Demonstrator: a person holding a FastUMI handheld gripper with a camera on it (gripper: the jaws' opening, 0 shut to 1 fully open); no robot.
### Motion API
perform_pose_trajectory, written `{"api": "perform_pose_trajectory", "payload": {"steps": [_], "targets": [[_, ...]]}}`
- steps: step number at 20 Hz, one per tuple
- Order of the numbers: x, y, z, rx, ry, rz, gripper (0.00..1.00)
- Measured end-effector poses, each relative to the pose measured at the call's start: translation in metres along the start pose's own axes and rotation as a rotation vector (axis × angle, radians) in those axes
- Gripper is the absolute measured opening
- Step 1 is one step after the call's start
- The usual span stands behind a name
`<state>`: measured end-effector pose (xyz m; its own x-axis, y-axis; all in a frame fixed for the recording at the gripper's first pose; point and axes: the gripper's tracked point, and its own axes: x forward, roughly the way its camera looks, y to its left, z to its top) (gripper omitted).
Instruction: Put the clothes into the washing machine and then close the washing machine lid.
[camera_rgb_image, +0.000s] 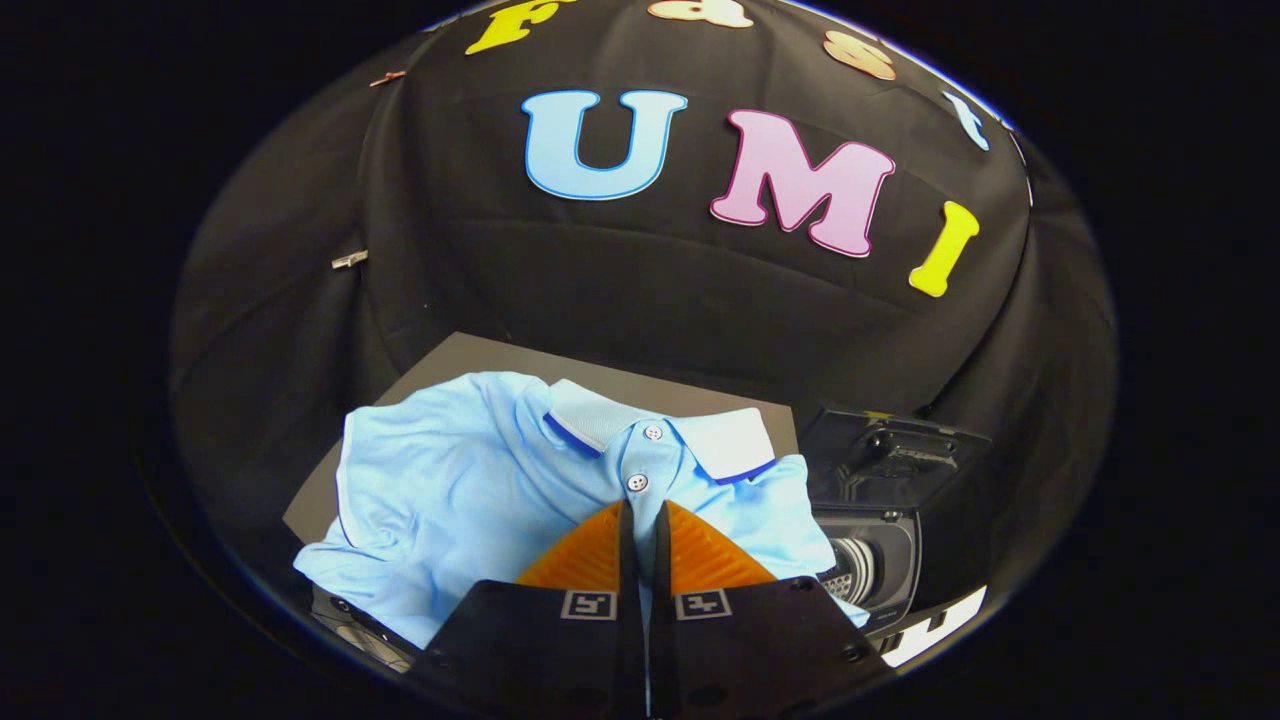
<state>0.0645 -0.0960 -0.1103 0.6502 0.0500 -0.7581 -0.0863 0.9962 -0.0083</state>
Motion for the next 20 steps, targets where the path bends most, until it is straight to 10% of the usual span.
{"api": "perform_pose_trajectory", "payload": {"steps": [20], "targets": [[-0.014,-0.199,0.009,0.120,-0.006,0.248,0.06]]}}
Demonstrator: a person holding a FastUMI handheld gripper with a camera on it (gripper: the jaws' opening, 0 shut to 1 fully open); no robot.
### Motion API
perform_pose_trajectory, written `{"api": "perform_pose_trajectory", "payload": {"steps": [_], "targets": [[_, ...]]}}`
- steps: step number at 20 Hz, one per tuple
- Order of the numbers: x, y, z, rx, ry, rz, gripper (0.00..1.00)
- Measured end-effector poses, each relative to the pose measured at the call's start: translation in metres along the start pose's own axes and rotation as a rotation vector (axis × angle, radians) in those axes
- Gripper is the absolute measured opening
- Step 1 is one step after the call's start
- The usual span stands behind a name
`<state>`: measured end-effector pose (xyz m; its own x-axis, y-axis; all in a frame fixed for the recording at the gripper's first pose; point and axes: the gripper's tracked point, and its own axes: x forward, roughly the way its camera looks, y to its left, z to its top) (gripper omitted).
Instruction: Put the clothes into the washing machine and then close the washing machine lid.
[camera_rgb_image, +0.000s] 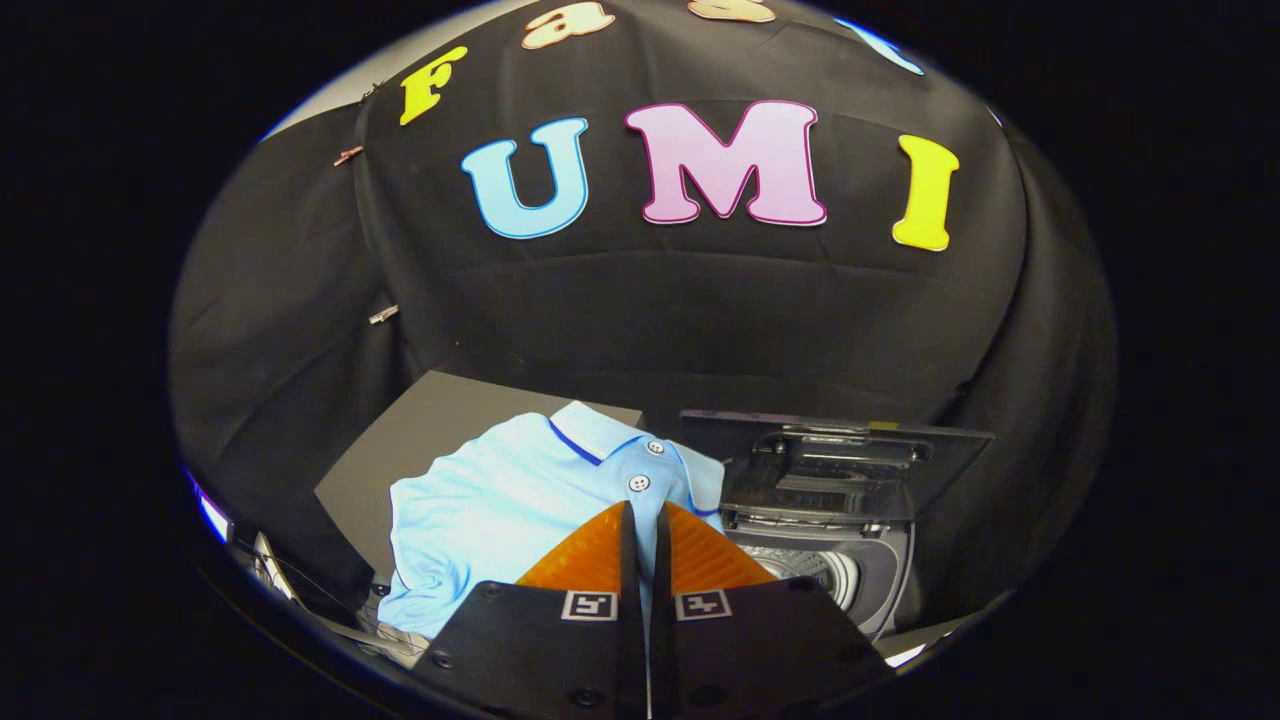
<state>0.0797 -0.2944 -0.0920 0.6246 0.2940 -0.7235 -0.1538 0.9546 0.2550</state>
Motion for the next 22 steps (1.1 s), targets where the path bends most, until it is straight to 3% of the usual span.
{"api": "perform_pose_trajectory", "payload": {"steps": [8,16,22], "targets": [[-0.007,-0.069,-0.007,-0.012,0.014,0.011,0.06],[0.004,-0.143,-0.035,0.045,0.062,-0.085,0.06],[0.041,-0.184,-0.089,-0.018,0.166,-0.178,0.07]]}}
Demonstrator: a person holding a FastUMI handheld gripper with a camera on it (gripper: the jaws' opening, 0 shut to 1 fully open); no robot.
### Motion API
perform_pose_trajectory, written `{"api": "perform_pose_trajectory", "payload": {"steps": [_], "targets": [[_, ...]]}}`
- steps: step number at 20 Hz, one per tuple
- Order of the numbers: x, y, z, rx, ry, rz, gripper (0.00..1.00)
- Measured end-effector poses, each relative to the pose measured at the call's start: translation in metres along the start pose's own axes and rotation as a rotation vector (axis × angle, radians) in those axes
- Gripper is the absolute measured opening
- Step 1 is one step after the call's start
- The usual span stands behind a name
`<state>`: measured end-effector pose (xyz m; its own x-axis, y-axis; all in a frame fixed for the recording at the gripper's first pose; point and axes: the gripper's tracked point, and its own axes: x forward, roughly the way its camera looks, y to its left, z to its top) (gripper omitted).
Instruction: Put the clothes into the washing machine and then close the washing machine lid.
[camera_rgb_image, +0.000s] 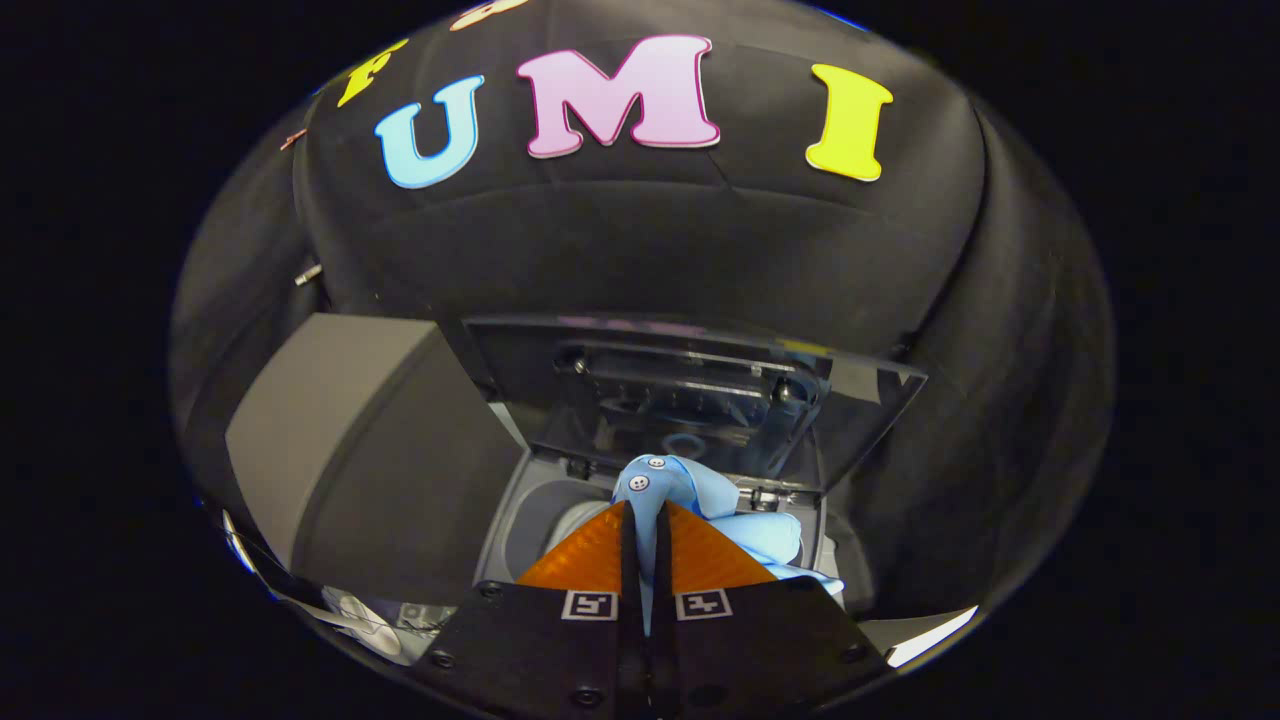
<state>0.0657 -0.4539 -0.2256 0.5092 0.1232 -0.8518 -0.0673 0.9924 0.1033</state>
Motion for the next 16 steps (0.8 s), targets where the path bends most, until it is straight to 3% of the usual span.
{"api": "perform_pose_trajectory", "payload": {"steps": [8,16], "targets": [[0.060,-0.011,-0.057,-0.007,0.115,-0.041,0.07],[0.130,-0.026,-0.156,0.092,0.279,-0.175,0.06]]}}
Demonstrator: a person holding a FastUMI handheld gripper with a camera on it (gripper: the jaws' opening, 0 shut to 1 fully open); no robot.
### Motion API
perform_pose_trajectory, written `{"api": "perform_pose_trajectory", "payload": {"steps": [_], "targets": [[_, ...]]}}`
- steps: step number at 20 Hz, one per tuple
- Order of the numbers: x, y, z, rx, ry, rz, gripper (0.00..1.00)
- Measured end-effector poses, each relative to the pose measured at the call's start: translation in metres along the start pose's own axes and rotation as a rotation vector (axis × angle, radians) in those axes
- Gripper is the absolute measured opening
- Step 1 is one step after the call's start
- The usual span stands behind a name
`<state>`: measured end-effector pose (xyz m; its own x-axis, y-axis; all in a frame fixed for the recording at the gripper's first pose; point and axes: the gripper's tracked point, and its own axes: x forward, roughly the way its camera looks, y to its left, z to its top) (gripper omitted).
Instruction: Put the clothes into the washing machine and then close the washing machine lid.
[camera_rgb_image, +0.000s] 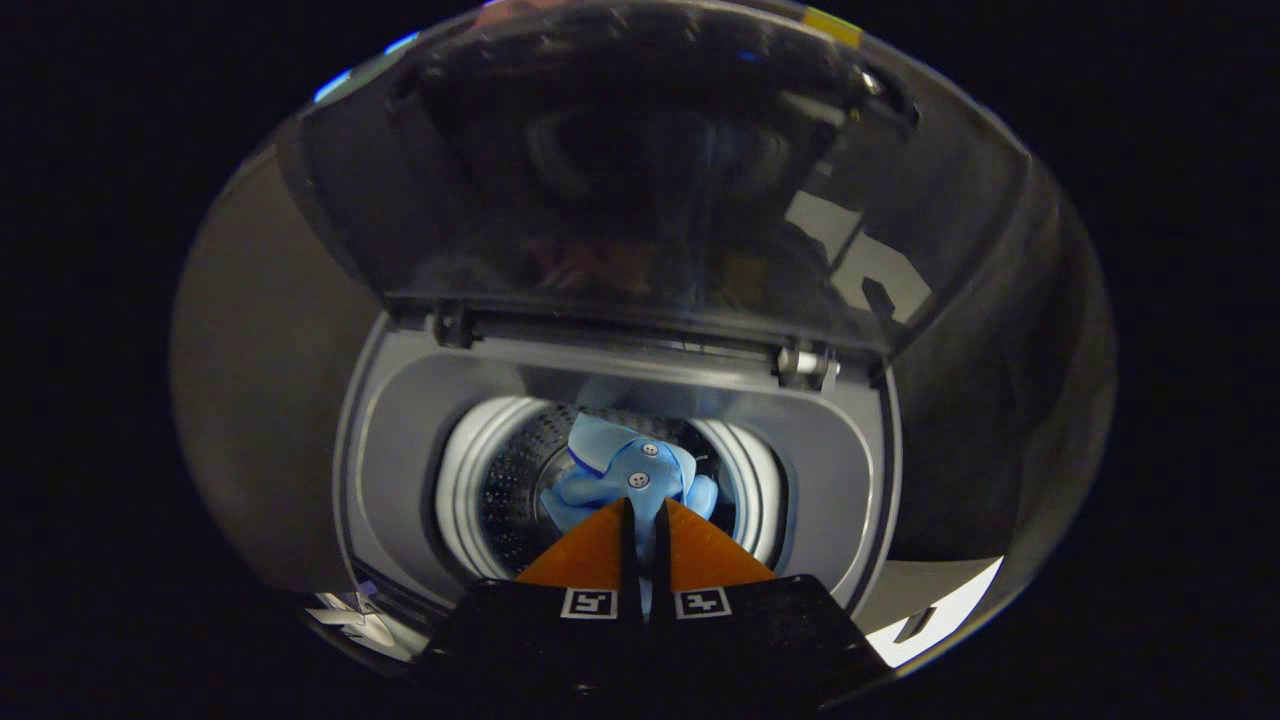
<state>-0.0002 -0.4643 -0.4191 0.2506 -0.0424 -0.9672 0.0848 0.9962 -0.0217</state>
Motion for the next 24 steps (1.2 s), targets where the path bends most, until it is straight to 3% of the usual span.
{"api": "perform_pose_trajectory", "payload": {"steps": [3,7,12,14,16,21,24], "targets": [[0.018,-0.010,-0.016,0.054,0.033,-0.034,0.07],[0.020,-0.007,-0.021,0.129,0.059,-0.002,0.10],[0.002,0.024,0.000,0.160,0.006,0.160,0.16],[-0.013,0.035,0.003,0.156,0.054,0.227,0.57],[-0.013,0.033,-0.005,0.173,0.039,0.207,0.98],[-0.047,0.008,0.019,0.256,-0.131,0.136,1.00],[-0.080,-0.004,0.051,0.320,-0.244,0.135,1.00]]}}
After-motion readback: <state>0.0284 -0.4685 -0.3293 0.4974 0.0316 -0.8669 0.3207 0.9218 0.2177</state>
